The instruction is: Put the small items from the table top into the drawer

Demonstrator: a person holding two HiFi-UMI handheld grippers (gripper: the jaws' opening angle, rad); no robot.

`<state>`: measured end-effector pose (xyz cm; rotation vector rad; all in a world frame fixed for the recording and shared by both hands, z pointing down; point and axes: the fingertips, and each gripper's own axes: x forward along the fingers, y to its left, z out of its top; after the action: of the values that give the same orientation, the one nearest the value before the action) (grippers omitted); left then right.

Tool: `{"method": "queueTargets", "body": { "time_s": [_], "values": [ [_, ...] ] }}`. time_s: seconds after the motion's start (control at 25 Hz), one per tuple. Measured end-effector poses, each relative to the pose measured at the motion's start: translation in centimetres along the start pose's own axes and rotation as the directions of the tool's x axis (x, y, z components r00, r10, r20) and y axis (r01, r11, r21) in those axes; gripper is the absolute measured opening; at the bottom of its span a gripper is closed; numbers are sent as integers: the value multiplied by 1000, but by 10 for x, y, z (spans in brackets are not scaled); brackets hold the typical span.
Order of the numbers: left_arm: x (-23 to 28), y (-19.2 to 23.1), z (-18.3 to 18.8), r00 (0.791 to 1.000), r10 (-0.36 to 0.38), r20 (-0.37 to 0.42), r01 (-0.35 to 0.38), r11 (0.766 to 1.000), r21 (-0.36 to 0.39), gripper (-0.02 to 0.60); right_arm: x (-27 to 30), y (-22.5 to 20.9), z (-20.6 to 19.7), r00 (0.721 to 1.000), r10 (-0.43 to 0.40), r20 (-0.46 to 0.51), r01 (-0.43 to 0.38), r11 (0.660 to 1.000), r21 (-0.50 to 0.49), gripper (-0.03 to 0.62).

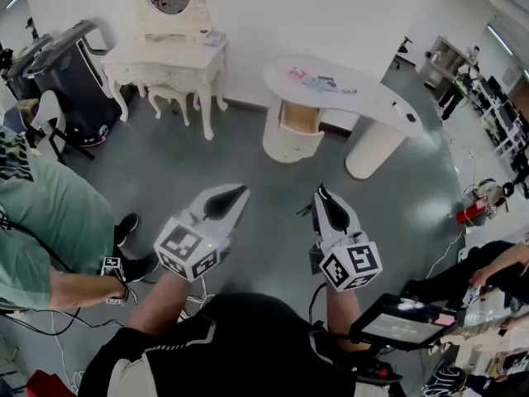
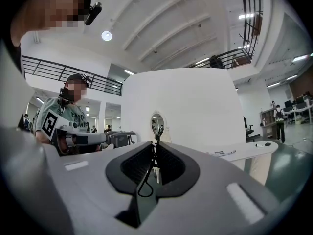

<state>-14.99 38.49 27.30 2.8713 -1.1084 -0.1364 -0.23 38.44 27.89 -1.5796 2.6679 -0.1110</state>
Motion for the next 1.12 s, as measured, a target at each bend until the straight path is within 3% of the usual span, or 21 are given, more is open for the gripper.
{"method": "queueTargets", "body": {
  "time_s": [0.68, 1.12],
  "values": [
    [-11, 57, -7, 999, -30, 41, 31, 999, -39, 0, 35, 17, -15, 999, -46, -27, 46, 999, -10, 34],
    [42, 77, -11, 1000, -8, 1, 8, 1000, -8, 0, 78, -27, -8, 1000, -4, 4, 4, 1000, 13, 34]
  ]
}}
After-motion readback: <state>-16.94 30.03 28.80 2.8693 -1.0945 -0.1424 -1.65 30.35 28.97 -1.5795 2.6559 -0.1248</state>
